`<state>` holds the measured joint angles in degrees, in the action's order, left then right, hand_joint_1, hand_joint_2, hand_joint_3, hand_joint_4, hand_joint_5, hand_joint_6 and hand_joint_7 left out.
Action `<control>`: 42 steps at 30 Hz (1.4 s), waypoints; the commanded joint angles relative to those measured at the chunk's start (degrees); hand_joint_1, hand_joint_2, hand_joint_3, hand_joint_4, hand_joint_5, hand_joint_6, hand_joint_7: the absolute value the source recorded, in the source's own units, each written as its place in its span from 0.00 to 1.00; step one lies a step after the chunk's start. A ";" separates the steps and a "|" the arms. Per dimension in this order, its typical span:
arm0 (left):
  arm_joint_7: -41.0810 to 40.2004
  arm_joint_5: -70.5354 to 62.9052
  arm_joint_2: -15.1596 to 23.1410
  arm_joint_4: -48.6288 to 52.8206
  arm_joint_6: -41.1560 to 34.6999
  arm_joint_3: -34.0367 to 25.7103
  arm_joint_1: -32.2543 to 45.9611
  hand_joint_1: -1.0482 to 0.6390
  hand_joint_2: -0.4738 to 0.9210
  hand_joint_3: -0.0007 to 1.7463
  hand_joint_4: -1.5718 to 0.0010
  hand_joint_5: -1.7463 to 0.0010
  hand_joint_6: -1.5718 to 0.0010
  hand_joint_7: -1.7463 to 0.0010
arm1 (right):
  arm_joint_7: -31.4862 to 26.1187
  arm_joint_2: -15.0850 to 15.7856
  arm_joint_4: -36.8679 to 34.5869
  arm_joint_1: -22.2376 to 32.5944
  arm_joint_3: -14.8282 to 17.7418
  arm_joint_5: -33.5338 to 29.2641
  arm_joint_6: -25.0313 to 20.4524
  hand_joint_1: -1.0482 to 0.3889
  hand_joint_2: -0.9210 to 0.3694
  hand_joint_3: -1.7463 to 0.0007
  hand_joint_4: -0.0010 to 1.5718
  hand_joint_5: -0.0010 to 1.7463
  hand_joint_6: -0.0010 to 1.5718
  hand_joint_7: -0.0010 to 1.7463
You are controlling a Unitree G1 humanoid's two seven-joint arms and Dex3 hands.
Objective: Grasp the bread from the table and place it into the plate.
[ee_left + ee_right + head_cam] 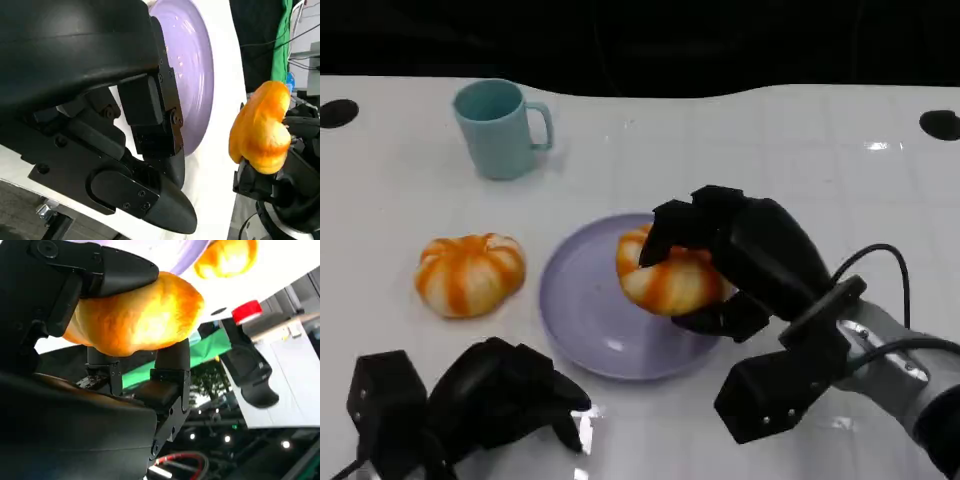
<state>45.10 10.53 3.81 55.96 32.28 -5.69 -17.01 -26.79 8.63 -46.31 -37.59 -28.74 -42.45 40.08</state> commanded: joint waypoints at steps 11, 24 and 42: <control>0.53 0.82 0.53 -0.68 -0.80 -0.16 0.63 0.00 0.93 0.00 0.23 0.51 0.00 0.97 | 8.15 -2.99 -6.98 -4.09 -0.35 2.93 -0.01 0.56 0.42 0.26 0.54 0.88 0.53 0.56; 0.24 0.77 0.36 0.06 -0.11 -0.34 0.37 0.00 0.92 0.00 0.21 0.51 0.00 0.97 | 21.32 0.41 0.31 -1.41 -1.10 3.31 -6.42 0.16 0.00 0.84 0.00 0.47 0.07 0.24; 1.26 1.48 0.22 -0.46 0.13 -0.49 0.77 0.00 0.92 0.00 0.20 0.52 0.00 0.97 | 32.02 6.59 20.77 9.13 3.64 10.24 -9.85 0.11 0.00 0.74 0.03 0.34 0.05 0.19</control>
<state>46.02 11.52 3.31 55.96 33.15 -5.98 -16.92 5.32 13.39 -28.41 -30.35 -27.42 -34.92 28.75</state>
